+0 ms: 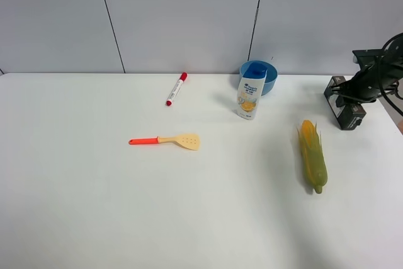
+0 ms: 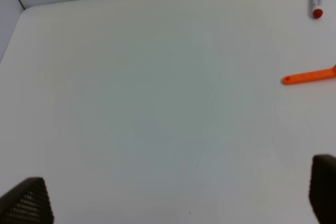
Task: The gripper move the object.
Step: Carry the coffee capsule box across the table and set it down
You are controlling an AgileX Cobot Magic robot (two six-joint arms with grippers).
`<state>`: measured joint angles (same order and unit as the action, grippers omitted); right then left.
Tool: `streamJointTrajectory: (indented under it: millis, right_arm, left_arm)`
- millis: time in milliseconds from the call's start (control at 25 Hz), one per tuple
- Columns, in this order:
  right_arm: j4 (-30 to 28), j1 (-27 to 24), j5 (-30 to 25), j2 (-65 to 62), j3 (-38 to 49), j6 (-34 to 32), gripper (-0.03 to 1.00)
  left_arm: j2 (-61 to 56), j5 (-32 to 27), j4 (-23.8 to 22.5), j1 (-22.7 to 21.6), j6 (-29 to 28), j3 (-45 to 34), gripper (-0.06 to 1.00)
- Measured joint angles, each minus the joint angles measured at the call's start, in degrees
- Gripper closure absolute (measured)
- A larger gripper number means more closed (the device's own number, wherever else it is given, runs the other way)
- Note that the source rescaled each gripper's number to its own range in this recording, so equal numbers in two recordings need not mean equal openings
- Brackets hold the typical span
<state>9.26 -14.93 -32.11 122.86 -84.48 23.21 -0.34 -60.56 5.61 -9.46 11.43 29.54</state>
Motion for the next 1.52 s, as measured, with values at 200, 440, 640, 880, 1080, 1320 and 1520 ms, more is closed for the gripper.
streamJointTrajectory:
  millis: [200,440,640,880,1080,1320,1520]
  right_arm:
    - [1.46,0.0,-8.0,-5.65,0.0,-0.32,0.94]
    - [5.26,0.91,-23.66,-16.07,-0.07,5.05,0.94]
    - [6.46,6.4,-31.43,-22.8,-0.07,11.02,0.94]
    - [6.08,18.71,-35.02,-27.72,-0.07,12.82,0.94]
    - [3.85,30.08,-36.4,-28.08,-0.07,12.97,0.94]
    - [1.91,40.0,-36.39,-28.08,-0.07,17.41,0.94]
    - [0.87,43.66,-36.4,-28.12,-0.07,28.94,0.94]
  left_arm:
    - [0.0,0.0,0.0,0.0,0.0,0.0,-0.06]
    - [0.0,0.0,0.0,0.0,0.0,0.0,-0.06]
    - [0.0,0.0,0.0,0.0,0.0,0.0,-0.06]
    - [0.0,0.0,0.0,0.0,0.05,0.0,-0.06]
    - [0.0,0.0,0.0,0.0,0.05,0.0,-0.06]
    - [0.0,0.0,0.0,0.0,0.05,0.0,-0.06]
    - [0.0,0.0,0.0,0.0,0.0,0.0,-0.06]
